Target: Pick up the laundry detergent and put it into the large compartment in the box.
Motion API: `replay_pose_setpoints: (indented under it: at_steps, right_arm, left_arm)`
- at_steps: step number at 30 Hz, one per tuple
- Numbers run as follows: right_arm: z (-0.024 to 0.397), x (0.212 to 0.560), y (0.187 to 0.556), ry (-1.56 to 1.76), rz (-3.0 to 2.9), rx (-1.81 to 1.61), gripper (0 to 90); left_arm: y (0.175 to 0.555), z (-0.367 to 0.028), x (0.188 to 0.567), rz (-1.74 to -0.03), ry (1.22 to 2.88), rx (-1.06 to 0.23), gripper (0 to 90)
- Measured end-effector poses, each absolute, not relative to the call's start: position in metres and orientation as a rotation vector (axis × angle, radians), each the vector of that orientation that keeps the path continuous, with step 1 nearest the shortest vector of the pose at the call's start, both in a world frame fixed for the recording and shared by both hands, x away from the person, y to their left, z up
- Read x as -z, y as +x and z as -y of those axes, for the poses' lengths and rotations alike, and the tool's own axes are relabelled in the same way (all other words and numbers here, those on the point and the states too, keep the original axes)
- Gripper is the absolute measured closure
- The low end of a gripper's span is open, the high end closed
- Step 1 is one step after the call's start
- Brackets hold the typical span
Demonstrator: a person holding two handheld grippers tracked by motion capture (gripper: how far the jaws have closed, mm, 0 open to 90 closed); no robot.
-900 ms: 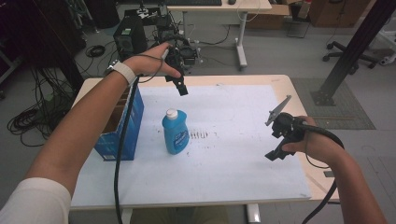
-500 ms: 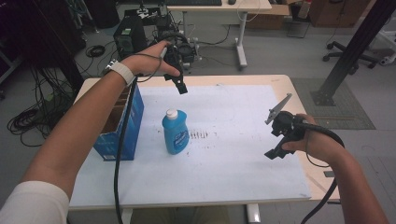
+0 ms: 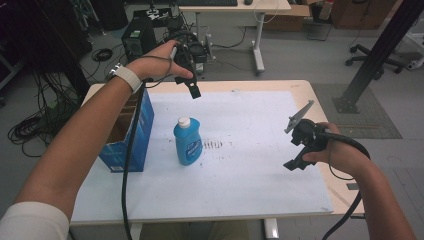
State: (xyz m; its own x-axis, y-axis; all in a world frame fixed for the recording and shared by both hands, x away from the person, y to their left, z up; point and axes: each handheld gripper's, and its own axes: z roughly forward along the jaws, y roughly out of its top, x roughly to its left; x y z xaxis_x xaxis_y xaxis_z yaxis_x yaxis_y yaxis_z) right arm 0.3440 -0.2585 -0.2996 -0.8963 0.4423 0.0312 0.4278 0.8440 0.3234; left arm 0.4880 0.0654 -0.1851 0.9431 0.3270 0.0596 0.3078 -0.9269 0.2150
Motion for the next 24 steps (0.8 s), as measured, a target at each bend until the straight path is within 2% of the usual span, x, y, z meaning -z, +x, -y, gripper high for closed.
replay_pose_setpoints:
  at_steps: [8,24]
  right_arm:
    - [0.259,0.299,0.343,0.691,-2.971,-0.51,9.6]
    - [0.258,0.293,0.342,0.71,-2.943,-0.517,9.6]
  left_arm:
    - [0.475,-0.068,0.173,-0.56,2.844,-0.1,10.7]
    - [0.454,-0.07,0.162,-0.7,2.827,-0.119,10.8]
